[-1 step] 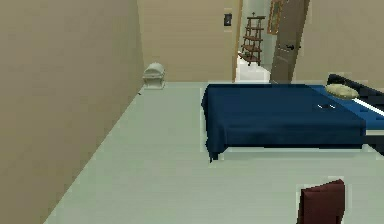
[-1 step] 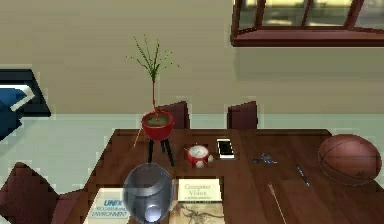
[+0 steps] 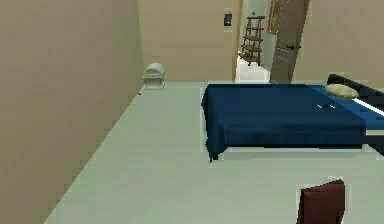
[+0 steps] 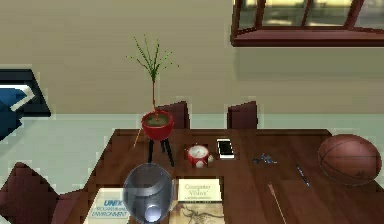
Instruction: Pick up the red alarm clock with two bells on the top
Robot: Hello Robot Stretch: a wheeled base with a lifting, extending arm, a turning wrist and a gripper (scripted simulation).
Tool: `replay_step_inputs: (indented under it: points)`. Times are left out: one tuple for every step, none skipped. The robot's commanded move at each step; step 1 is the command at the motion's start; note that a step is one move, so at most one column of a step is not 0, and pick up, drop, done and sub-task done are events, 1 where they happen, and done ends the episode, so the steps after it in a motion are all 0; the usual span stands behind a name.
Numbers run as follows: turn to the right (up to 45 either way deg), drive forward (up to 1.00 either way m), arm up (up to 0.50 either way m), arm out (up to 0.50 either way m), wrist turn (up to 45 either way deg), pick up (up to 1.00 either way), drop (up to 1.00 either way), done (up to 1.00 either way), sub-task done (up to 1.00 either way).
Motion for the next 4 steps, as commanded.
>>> replay_step_inputs:
  points:
    - [0.0,0.00,0.26,0.00,0.0,0.00,0.00,0.00,0.00]
    - [0.0,0.00,0.00,0.44,0.0,0.00,0.00,0.00,0.00]
    - [0.0,0.00,0.00,0.00,45.0,0.00,0.00,0.00,0.00]
    - [0.0,0.00,0.00,0.00,45.0,0.00,0.00,0.00,0.00]
